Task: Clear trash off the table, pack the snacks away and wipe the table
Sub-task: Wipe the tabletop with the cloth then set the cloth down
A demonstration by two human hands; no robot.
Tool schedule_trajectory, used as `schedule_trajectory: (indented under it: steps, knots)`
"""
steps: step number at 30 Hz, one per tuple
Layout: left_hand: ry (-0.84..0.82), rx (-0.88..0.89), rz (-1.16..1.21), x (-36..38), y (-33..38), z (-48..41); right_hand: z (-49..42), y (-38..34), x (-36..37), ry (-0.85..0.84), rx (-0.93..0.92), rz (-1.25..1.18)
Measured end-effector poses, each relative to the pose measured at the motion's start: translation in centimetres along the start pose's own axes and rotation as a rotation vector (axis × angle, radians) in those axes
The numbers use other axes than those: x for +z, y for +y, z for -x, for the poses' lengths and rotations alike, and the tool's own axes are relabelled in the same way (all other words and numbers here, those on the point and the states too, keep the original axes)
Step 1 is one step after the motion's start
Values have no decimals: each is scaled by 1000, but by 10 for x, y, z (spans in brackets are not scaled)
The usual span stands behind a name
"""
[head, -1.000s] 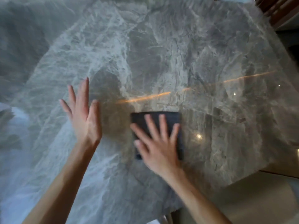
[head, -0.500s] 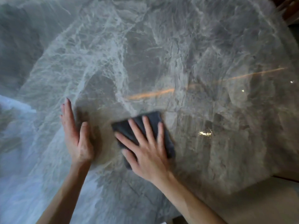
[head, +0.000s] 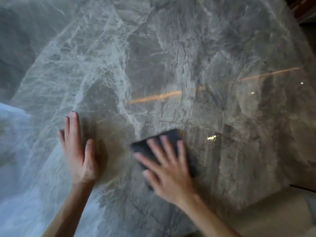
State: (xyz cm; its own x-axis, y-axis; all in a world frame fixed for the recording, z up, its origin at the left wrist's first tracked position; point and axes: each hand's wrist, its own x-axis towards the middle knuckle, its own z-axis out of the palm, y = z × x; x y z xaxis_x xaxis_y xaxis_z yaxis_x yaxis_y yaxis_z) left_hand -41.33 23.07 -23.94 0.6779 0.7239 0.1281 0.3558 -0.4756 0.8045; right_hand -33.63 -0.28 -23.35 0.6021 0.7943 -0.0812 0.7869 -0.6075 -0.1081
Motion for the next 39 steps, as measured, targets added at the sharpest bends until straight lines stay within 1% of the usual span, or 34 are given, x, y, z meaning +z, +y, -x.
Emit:
schedule_trajectory:
  steps: [1,2,3,4,5,6,8,10,11,13,14,15,16,17,18,19,20,21,22,23,24,26,27,29,30,31,32,33,34,35,36,37,38,39]
  knots:
    - [-19,21,-46,2,0,-1,3,43,-7,-4,101,46]
    - [-40,35,-101,3,1,-2,-14,84,-15,-12,281,47]
    - [-56,35,-160,4,2,-3,-51,114,-23,40,503,4]
    - [-68,26,-212,6,4,-4,-98,128,-27,88,685,-59]
    - [-78,9,-251,8,8,-6,-143,121,-29,68,750,-93]
    - [-85,-17,-274,9,11,-7,-173,94,-24,82,674,-65]
    - [-88,-72,-266,6,16,-6,-173,11,-12,123,301,-43]
    - [-78,-106,-235,2,16,-6,-99,-39,1,72,-69,-82]
    - [-78,-113,-234,1,14,-6,-51,-38,4,6,-120,-89]
    - [-81,-94,-260,3,12,-6,-4,26,-9,-70,-25,9]
    - [-77,-78,-278,6,11,-6,-12,71,-17,-80,113,55]
    - [-73,-65,-297,7,11,-6,-42,109,-26,-86,323,43]
    - [-71,-54,-308,8,11,-6,-86,135,-32,-5,541,-15]
    - [-70,-47,-312,9,12,-7,-135,141,-37,25,696,-61]
    - [-70,-52,-310,9,13,-7,-176,123,-38,11,719,-66]
    - [-76,-71,-302,8,13,-7,-197,86,-31,54,616,-16]
    - [-84,-92,-285,5,14,-6,-195,37,-23,87,425,15]
    - [-85,-105,-260,4,16,-7,-170,-9,-13,61,192,-7]
    - [-86,-110,-238,3,17,-7,-124,-45,-2,50,-1,-44]
    - [-93,-109,-235,2,16,-6,-67,-64,3,-11,-118,-92]
    - [-96,-105,-250,1,15,-6,-18,-51,0,-94,-139,-96]
    - [-103,-92,-302,4,13,-7,9,38,-11,-148,22,35]
    - [-112,-89,-334,5,13,-6,-18,82,-24,-174,244,43]
    - [-125,-86,-363,8,15,-8,-117,127,-37,-26,714,-78]
    - [-130,-100,-369,8,17,-9,-158,114,-37,5,774,-76]
    - [-136,-125,-368,7,19,-11,-181,84,-28,72,669,-32]
    - [-142,-146,-360,5,21,-10,-179,43,-19,101,452,11]
    - [-146,-150,-345,3,22,-10,-154,8,-9,74,167,2]
    - [-147,-132,-334,3,20,-9,-108,-12,-3,23,-55,-21]
    - [-149,-114,-333,2,17,-8,-55,-10,1,-43,-145,-23]
    - [-142,-107,-340,4,14,-8,-15,19,-4,-108,-132,24]
    - [-134,-108,-354,6,11,-8,-1,64,-15,-149,-45,84]
    - [-136,-112,-376,7,10,-8,-11,112,-26,-172,127,137]
    - [-139,-107,-393,8,8,-7,-47,152,-37,-159,375,90]
